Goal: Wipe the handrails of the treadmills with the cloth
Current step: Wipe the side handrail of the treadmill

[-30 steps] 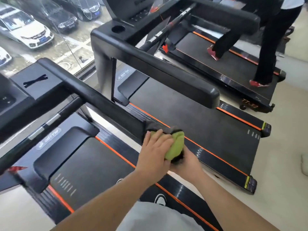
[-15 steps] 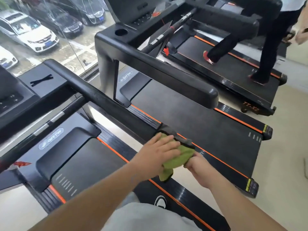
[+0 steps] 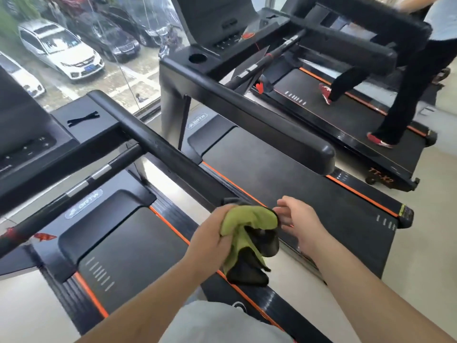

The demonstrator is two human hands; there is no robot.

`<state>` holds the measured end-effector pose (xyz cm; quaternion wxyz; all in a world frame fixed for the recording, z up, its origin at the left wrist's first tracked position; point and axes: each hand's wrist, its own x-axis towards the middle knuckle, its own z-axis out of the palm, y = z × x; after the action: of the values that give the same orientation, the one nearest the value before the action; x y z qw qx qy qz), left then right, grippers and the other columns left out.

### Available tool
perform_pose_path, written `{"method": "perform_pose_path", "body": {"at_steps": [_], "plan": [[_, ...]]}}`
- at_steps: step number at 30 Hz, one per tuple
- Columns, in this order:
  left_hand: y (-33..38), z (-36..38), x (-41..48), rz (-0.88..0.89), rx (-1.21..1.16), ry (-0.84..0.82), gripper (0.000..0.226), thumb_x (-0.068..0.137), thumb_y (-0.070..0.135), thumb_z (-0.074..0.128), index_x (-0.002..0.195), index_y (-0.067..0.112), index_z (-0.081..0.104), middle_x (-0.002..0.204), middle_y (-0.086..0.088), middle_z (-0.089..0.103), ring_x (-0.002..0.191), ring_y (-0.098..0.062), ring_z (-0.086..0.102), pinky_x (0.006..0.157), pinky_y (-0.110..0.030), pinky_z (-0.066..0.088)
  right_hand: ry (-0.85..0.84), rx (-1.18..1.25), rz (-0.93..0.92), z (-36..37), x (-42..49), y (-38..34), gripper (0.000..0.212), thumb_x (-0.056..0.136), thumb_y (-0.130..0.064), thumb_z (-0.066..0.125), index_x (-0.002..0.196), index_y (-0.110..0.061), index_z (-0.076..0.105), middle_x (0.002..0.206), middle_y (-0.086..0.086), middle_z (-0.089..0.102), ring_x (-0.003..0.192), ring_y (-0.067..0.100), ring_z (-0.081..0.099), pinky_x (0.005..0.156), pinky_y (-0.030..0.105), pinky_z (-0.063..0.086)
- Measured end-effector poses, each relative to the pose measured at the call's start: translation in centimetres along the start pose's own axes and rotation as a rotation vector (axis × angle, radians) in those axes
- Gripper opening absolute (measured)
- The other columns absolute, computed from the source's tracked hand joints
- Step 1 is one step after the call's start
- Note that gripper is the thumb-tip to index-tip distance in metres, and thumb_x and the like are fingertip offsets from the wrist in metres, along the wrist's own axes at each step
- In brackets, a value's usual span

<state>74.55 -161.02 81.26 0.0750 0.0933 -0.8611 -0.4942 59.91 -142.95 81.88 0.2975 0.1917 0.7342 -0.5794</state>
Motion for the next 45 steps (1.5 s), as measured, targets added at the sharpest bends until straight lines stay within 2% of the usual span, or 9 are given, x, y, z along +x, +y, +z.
{"method": "perform_pose_path", "body": {"at_steps": [4, 10, 15, 17, 22, 28, 31, 39, 45], "plan": [[-2.6, -5.5, 0.8, -0.316, -0.202, 0.433, 0.037, 0.094, 0.016, 0.043, 0.121, 0.026, 0.066, 0.115, -0.003, 0.07, 0.109, -0.03, 0.065, 0.093, -0.056, 0.053, -0.037, -0.161, -0.065, 4.3, 0.5, -3.3, 0.015, 0.095, -0.028, 0.063, 0.094, -0.017, 0.073, 0.105, 0.007, 0.078, 0.097, 0.024, 0.072, 0.097, 0.041, 0.054], [-1.9, -8.1, 0.6, -0.746, -0.566, 0.721, 0.016, 0.107, 0.025, 0.048, 0.106, 0.025, 0.064, 0.094, 0.003, 0.067, 0.078, -0.012, 0.063, 0.06, -0.024, 0.053, -0.168, -0.371, -0.199, 8.9, 2.1, -4.6, 0.015, 0.075, -0.043, 0.06, 0.076, -0.029, 0.064, 0.077, 0.002, 0.057, 0.078, 0.019, 0.051, 0.072, 0.036, 0.039], [1.7, -1.9, 2.5, -0.688, -0.724, 0.408, 0.029, 0.109, 0.018, 0.043, 0.083, 0.025, 0.056, 0.08, 0.0, 0.052, 0.063, -0.013, 0.052, 0.057, -0.025, 0.045, -0.209, -0.401, -0.174, 11.8, 2.8, -5.8, 0.034, 0.07, -0.041, 0.063, 0.083, -0.011, 0.073, 0.077, 0.0, 0.067, 0.077, 0.02, 0.061, 0.074, 0.035, 0.046], [3.3, 1.1, 2.7, -0.698, -0.698, 0.288, 0.014, 0.108, 0.02, 0.043, 0.109, 0.025, 0.055, 0.094, -0.001, 0.057, 0.077, -0.012, 0.056, 0.066, -0.02, 0.045, -0.212, -0.47, -0.213, 12.6, 2.8, -6.1, 0.027, 0.077, -0.036, 0.061, 0.086, -0.017, 0.078, 0.087, -0.003, 0.073, 0.082, 0.02, 0.064, 0.078, 0.033, 0.05], [-0.1, 1.5, 5.3, -0.768, -0.653, 0.258, 0.055, 0.098, 0.035, 0.046, 0.15, 0.028, 0.029, 0.132, -0.009, 0.053, 0.104, -0.019, 0.057, 0.096, -0.036, 0.047, -0.218, -0.611, -0.332, 14.2, 3.9, -7.2, 0.018, 0.094, -0.022, 0.06, 0.097, -0.026, 0.078, 0.094, -0.004, 0.075, 0.088, 0.019, 0.067, 0.081, 0.035, 0.056], [-6.7, -8.6, 12.3, -0.871, -0.691, 0.42, 0.035, 0.105, 0.034, 0.041, 0.139, 0.026, 0.04, 0.129, -0.008, 0.051, 0.114, -0.024, 0.053, 0.106, -0.034, 0.037, -0.236, -0.606, -0.368, 19.7, 4.3, -9.8, 0.016, 0.098, -0.024, 0.061, 0.1, -0.025, 0.077, 0.097, 0.001, 0.076, 0.089, 0.022, 0.068, 0.083, 0.033, 0.056], [-8.9, -15.5, 15.3, -0.84, -0.7, 0.476, 0.022, 0.107, 0.025, 0.038, 0.127, 0.033, 0.045, 0.115, 0.0, 0.052, 0.1, -0.015, 0.053, 0.088, -0.014, 0.039, -0.24, -0.675, -0.356, 21.8, 4.1, -10.4, 0.015, 0.097, -0.033, 0.063, 0.086, -0.032, 0.074, 0.098, -0.003, 0.076, 0.094, 0.015, 0.068, 0.087, 0.032, 0.056], [-5.2, -11.3, 9.9, -0.935, -0.882, 0.137, 0.026, 0.099, 0.038, 0.043, 0.123, 0.031, 0.05, 0.101, -0.001, 0.066, 0.099, -0.023, 0.068, 0.097, -0.043, 0.054, -0.144, -0.753, -0.374, 22.4, 4.9, -10.1, 0.013, 0.091, -0.042, 0.07, 0.086, -0.035, 0.08, 0.087, -0.019, 0.077, 0.093, 0.003, 0.07, 0.092, 0.036, 0.057], [-9.7, -17.0, 15.0, -1.055, -0.779, 0.296, 0.015, 0.105, 0.029, 0.042, 0.094, 0.023, 0.052, 0.105, -0.008, 0.063, 0.096, -0.029, 0.064, 0.089, -0.039, 0.055, -0.054, -0.777, -0.373, 23.1, 3.6, -9.2, 0.017, 0.094, -0.049, 0.062, 0.078, -0.05, 0.07, 0.095, -0.023, 0.075, 0.099, 0.006, 0.068, 0.095, 0.04, 0.056]]}}
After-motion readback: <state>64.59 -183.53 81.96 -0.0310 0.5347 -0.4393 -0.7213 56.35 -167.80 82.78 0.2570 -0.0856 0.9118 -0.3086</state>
